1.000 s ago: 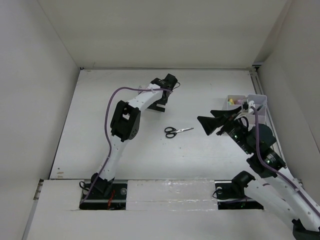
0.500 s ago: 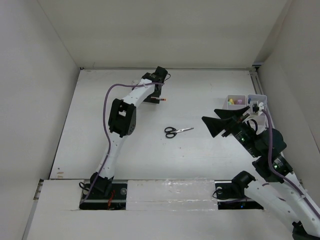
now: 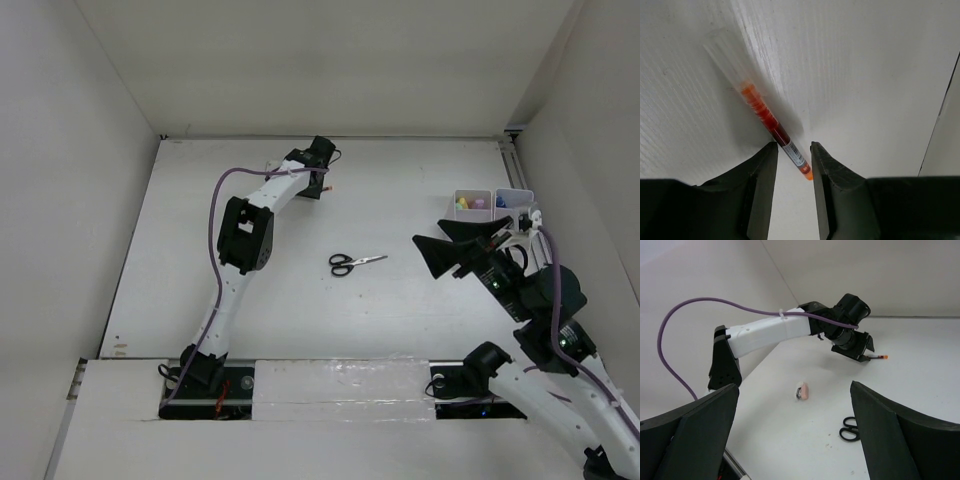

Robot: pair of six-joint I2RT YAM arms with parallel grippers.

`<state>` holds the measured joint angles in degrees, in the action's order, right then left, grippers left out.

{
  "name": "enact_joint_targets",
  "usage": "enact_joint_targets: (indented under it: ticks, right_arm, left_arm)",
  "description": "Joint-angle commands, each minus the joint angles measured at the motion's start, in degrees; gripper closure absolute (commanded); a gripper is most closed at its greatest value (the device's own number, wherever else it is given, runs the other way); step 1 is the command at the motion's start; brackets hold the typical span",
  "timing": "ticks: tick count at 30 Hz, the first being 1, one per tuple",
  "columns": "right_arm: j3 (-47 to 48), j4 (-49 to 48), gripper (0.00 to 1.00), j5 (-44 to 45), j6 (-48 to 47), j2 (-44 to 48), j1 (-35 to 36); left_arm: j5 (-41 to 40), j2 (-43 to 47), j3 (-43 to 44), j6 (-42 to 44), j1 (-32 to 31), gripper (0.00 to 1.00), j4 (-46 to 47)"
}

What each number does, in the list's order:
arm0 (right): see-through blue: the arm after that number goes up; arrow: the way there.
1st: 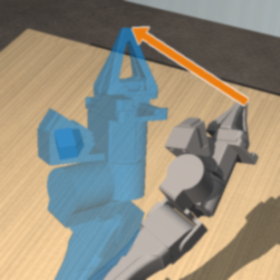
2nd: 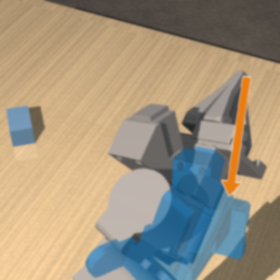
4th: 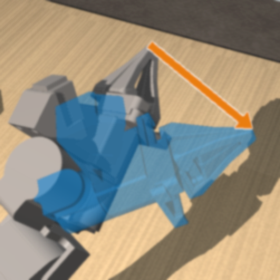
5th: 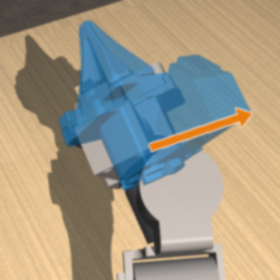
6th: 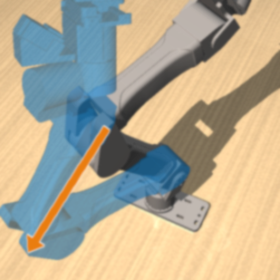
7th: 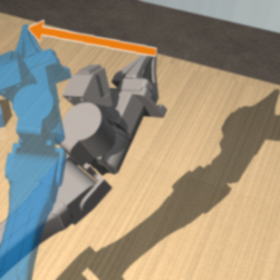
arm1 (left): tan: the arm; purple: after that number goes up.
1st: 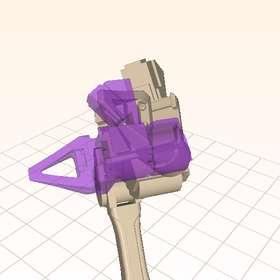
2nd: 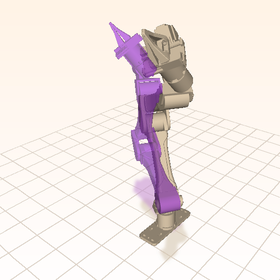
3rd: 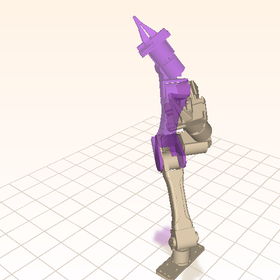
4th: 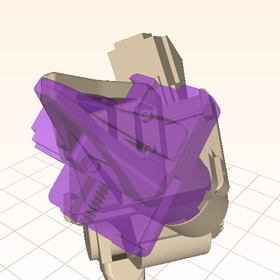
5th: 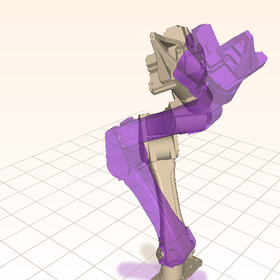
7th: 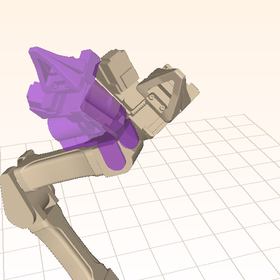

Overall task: Sort the stationery into containers
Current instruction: Move the pen to the center of the board.

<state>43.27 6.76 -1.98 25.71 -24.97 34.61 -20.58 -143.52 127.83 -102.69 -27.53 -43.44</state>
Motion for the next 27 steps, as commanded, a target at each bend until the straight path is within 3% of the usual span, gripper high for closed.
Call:
enact_joint_targets:
  ticks: [1,11,27]
  right_arm:
    - [3.5,0.5,0.01,0.7,-1.0,1.2,0.5]
    - [5.2,2.7,0.00,0.0,-1.5,3.0,0.5]
    - [7.3,3.9,0.00,-1.2,-2.6,3.0,2.3]
  left_arm:
    - [-0.1,-3.3,-2.5,-0.3,0.6,0.71,-2.9]
    - [2.5,-3.9,-1.9,2.8,3.0,0.72,-2.4]
    - [6.6,-5.2,0.2,6.5,5.8,0.77,-10.7]
